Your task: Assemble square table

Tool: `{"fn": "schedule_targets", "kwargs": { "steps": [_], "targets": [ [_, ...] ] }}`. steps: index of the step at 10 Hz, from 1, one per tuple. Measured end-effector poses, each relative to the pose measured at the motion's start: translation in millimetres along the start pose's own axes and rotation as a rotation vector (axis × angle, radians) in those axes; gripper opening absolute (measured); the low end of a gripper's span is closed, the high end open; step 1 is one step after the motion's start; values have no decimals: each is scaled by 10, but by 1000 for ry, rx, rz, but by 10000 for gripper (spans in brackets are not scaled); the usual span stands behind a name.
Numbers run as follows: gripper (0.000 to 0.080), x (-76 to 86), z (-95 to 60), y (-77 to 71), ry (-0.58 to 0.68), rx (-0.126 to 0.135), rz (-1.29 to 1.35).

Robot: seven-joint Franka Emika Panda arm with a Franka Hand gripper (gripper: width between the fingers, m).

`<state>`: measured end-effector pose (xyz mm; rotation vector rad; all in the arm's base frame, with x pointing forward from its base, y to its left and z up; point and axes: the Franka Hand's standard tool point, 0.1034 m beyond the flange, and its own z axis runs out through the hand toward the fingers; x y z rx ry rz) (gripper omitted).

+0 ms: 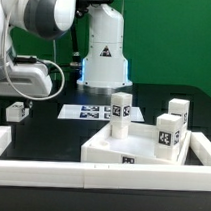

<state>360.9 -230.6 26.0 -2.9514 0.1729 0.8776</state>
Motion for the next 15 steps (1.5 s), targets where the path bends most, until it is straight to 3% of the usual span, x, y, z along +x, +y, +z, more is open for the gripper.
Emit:
{"fn": "schedule_targets", "kwargs": {
  "steps": [7,11,13,15],
  "targets": [
    [649,-4,110,13,-54,-2,31],
    [649,-80,146,-68,-332,36,34],
    [649,-28,181,-63,-366,29,32],
    [398,-29,209,-51,-366,27,34]
  ]
}}
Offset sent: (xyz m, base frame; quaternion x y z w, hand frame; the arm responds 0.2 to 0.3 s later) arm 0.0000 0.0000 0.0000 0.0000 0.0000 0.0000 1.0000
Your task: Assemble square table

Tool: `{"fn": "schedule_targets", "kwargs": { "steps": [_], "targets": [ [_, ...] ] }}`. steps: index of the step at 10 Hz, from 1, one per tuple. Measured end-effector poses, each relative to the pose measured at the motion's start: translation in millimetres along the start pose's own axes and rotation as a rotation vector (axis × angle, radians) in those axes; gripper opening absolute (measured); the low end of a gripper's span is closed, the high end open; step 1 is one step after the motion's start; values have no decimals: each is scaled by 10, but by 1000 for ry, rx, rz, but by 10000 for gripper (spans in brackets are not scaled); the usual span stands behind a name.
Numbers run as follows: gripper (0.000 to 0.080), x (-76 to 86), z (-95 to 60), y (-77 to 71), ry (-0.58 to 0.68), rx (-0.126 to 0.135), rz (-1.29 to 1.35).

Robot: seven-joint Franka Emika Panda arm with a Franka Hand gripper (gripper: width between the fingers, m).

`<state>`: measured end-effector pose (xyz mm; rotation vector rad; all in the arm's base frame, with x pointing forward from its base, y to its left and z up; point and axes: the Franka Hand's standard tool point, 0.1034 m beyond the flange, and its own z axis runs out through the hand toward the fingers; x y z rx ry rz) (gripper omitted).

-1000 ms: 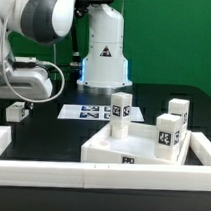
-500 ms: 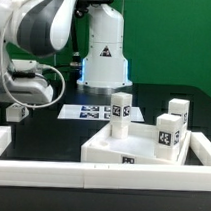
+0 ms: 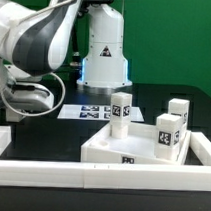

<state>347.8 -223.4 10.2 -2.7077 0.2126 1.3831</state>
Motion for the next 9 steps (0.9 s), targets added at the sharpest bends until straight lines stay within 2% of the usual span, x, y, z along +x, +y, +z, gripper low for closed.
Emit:
{"fn": "schedule_targets", "kwargs": {
  "steps": [1,2,8,9],
  "targets": [
    [398,4,11,2,1,-1,0],
    [288,5,11,-1,0,-2,0],
    [288,2,8,3,1,-1,1],
    [288,-4,-34,-19,9,-3,-3]
  ]
}}
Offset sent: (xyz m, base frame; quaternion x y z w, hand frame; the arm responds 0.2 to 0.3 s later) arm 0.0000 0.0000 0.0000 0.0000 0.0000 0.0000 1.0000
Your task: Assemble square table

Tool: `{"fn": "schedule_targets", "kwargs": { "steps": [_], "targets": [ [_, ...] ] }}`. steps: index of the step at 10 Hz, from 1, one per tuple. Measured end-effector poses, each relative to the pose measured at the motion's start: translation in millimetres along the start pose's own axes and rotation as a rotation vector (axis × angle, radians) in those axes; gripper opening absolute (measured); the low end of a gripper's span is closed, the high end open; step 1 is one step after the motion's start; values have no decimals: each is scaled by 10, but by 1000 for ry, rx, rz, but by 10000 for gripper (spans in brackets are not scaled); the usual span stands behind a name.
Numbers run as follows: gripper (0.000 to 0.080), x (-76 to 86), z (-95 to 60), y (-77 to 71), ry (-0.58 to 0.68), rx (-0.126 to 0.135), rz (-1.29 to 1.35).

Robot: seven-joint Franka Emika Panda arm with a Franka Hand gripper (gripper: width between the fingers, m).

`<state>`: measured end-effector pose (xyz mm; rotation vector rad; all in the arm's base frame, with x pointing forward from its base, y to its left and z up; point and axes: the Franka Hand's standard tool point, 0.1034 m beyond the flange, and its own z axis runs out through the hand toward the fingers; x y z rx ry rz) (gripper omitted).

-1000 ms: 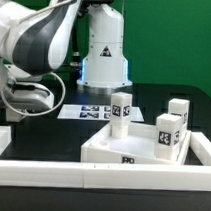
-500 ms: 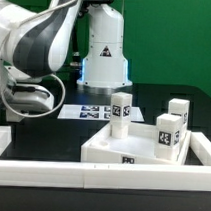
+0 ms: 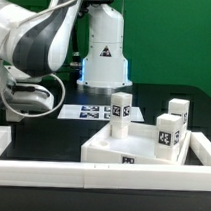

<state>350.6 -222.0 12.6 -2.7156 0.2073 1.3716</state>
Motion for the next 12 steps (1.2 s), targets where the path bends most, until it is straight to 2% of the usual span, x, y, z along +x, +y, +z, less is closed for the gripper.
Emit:
{"fn": "schedule_targets", "kwargs": {
  "steps": [2,5,9,11,12],
  "targets": [
    [290,-87,-149,-132,28,0,-14],
    [290,-308,-414,-377,50,18,-3],
    [290,-275,-394,-354,49,16,-2],
    [290,-306,-546,-422,30,23,-8],
    [290,-344,-731,-506,18,23,-13]
  ]
}}
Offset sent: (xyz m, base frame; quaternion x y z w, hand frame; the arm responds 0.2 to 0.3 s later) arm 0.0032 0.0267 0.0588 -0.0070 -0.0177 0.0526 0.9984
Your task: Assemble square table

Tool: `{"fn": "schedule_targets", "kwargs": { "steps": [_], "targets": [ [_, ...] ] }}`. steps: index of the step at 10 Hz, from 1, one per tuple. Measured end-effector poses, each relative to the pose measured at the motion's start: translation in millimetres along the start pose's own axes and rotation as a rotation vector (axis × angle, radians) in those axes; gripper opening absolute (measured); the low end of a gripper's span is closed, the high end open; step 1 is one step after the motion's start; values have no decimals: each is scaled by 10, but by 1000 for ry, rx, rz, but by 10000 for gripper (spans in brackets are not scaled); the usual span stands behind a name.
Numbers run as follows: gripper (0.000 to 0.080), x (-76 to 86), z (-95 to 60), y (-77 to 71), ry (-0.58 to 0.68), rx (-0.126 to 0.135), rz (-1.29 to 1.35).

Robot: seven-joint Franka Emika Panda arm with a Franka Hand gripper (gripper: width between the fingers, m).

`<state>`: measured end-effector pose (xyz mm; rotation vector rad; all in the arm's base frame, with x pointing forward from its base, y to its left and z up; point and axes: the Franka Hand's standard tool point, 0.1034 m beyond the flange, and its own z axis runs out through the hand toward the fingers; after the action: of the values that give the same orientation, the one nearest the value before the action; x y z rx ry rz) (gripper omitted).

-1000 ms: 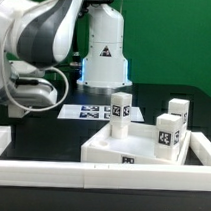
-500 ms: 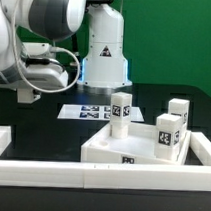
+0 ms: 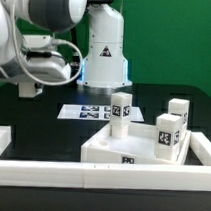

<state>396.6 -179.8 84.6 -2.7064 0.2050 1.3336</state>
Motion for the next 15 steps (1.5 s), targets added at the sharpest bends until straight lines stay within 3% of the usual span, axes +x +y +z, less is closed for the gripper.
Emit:
{"fn": "schedule_targets", "kwargs": {
  "steps": [1,2,6,9,13,15],
  "targets": [
    [290,-2,-204,-69,2,-5,-4],
    [290,16,-288,-87,11,-14,-8],
    [290,180,-376,-99,21,-37,-12],
    [290,233,-701,-202,3,-51,-26],
    [290,317,-745,-205,9,-65,-23],
    [290,351,-838,-371,17,-72,17]
  ]
}}
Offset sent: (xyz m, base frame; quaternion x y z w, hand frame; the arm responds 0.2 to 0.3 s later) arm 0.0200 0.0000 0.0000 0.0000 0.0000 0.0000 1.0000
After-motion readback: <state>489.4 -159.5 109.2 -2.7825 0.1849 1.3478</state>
